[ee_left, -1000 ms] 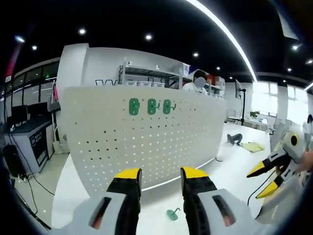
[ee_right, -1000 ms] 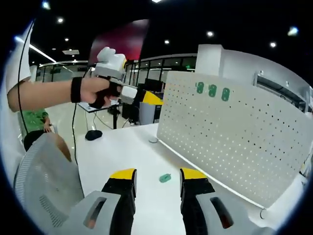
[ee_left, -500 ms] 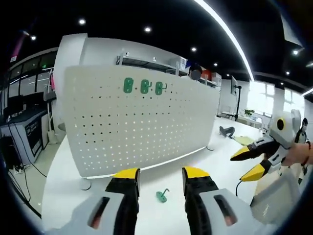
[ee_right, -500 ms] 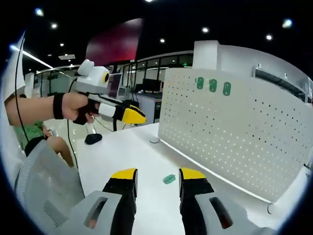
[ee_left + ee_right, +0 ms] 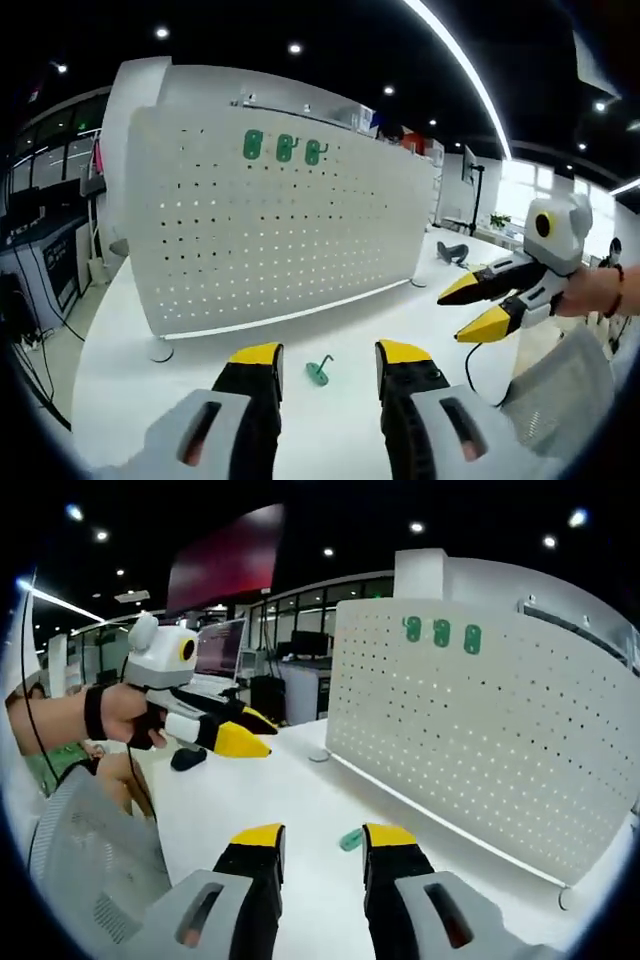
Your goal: Insert the hook assembly into the mounting plate slot until the hook locks in place.
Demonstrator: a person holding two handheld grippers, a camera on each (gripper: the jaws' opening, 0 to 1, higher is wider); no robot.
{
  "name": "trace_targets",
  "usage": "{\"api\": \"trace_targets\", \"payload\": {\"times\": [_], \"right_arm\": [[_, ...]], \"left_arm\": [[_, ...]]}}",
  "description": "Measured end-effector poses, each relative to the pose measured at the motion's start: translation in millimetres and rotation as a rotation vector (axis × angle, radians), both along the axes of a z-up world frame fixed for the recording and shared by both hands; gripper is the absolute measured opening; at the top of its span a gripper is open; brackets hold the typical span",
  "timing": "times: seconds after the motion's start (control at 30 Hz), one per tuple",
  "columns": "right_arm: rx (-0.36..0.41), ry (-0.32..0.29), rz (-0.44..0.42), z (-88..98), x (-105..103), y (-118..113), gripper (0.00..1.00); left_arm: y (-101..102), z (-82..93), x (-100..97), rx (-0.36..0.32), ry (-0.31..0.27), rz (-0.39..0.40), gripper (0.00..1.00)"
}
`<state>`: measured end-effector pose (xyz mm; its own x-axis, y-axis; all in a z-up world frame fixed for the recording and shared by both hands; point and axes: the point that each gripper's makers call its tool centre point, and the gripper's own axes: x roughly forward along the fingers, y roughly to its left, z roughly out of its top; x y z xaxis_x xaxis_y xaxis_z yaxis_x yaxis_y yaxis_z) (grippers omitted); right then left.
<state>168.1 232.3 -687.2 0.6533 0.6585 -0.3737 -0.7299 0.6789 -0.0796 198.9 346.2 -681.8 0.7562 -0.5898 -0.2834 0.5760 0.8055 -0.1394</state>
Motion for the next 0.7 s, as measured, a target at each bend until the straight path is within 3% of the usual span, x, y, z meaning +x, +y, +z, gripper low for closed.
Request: {"api": "trace_targets", "payload": {"times": [0.3, 0.7], "right_arm": [[0.010, 0.056, -0.020, -14.3, 13.5, 4.3, 0.27], [0.033, 0.121, -0.048, -35.1, 26.0, 14.4, 0.25]], "left_arm": [[4.1, -19.3, -14.8, -0.001, 0.043, -0.003, 0.39], [5.0, -22.4, -21.3, -0.020, 0.052, -0.029, 0.41]]}}
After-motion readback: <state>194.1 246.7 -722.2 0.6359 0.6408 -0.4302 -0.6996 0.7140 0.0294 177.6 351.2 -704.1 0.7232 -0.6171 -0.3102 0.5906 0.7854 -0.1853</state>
